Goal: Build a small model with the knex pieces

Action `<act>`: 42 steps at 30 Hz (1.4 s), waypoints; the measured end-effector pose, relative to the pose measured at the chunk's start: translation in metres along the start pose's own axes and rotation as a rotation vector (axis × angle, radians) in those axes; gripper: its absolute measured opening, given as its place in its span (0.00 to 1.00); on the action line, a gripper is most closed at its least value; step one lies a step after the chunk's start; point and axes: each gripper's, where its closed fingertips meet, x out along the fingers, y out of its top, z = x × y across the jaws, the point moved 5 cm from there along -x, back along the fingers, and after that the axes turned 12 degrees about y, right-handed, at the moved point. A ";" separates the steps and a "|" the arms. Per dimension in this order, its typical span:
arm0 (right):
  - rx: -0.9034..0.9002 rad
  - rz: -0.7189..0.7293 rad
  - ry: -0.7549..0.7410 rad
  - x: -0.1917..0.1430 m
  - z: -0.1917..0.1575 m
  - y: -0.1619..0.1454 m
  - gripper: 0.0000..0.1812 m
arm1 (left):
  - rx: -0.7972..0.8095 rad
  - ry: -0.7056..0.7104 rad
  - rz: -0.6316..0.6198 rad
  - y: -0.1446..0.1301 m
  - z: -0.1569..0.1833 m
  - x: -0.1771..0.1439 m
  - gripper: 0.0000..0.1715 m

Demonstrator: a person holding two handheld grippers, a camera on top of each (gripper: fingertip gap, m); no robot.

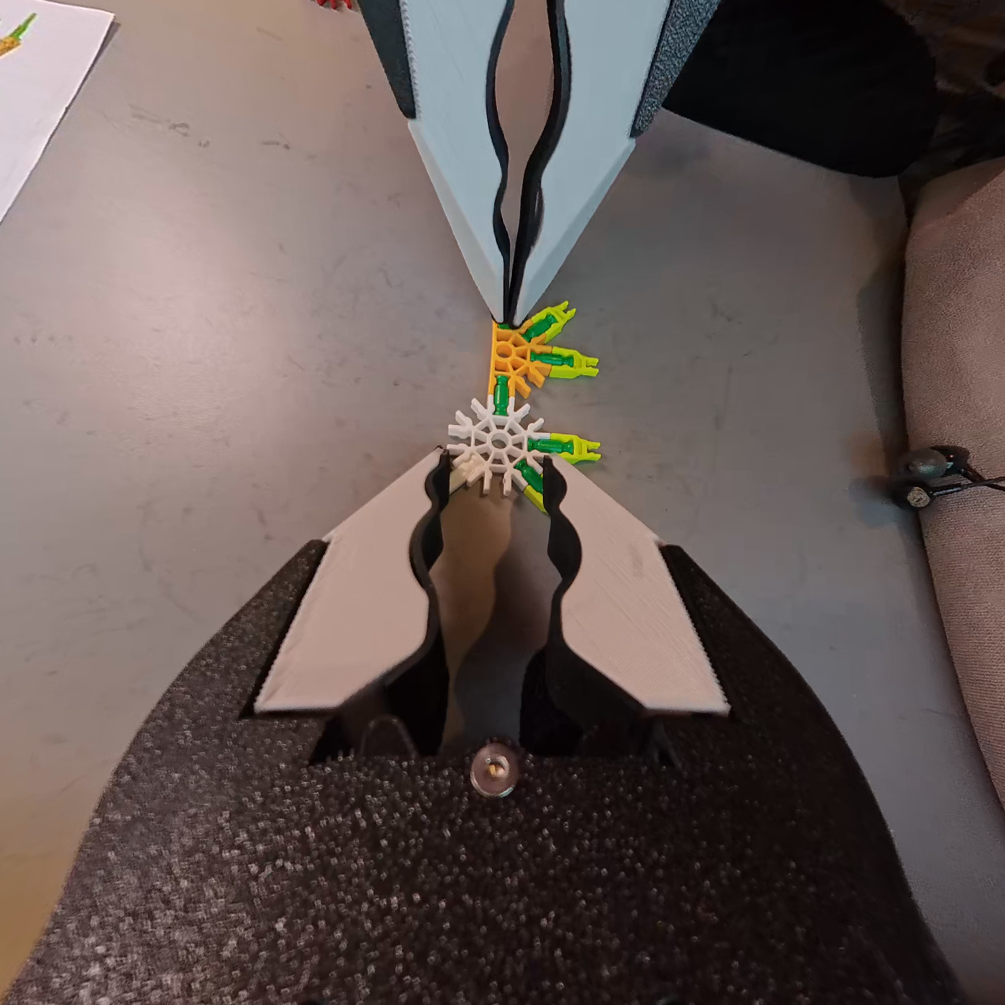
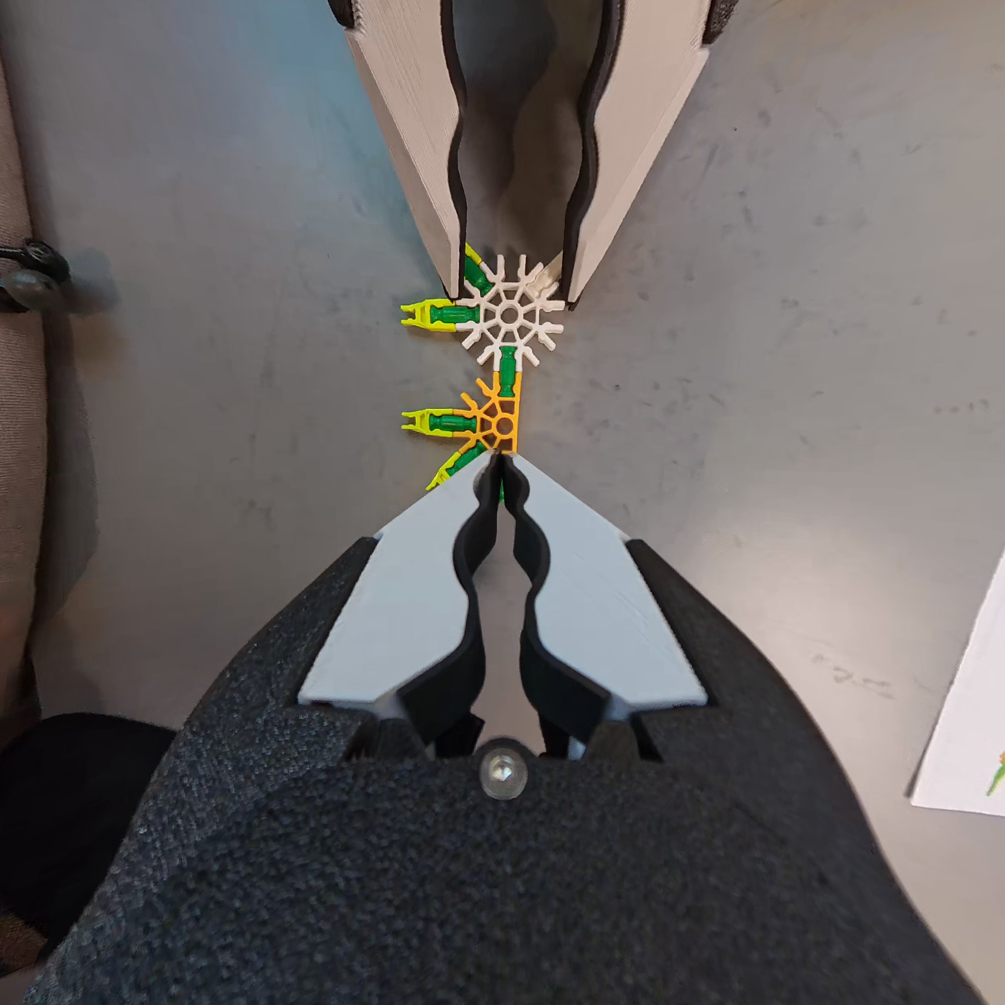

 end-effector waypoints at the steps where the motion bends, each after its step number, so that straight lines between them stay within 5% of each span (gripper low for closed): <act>1: -0.003 -0.026 -0.006 0.000 0.000 0.001 0.00 | -0.001 0.000 0.000 0.000 0.000 0.000 0.20; 10: 0.017 -0.062 -0.018 0.004 -0.002 0.004 0.00 | 0.000 0.009 -0.001 -0.001 0.002 -0.001 0.20; 17: 0.110 0.288 -0.115 -0.022 -0.006 -0.005 0.00 | 0.013 0.016 0.003 -0.001 0.005 -0.001 0.20; 36: 0.095 -0.079 -0.048 0.002 -0.004 0.001 0.00 | 0.004 0.013 0.001 -0.001 0.005 -0.001 0.20; 42: 0.134 -0.042 -0.056 0.003 -0.004 0.001 0.00 | 0.006 0.025 0.003 -0.002 0.006 -0.002 0.20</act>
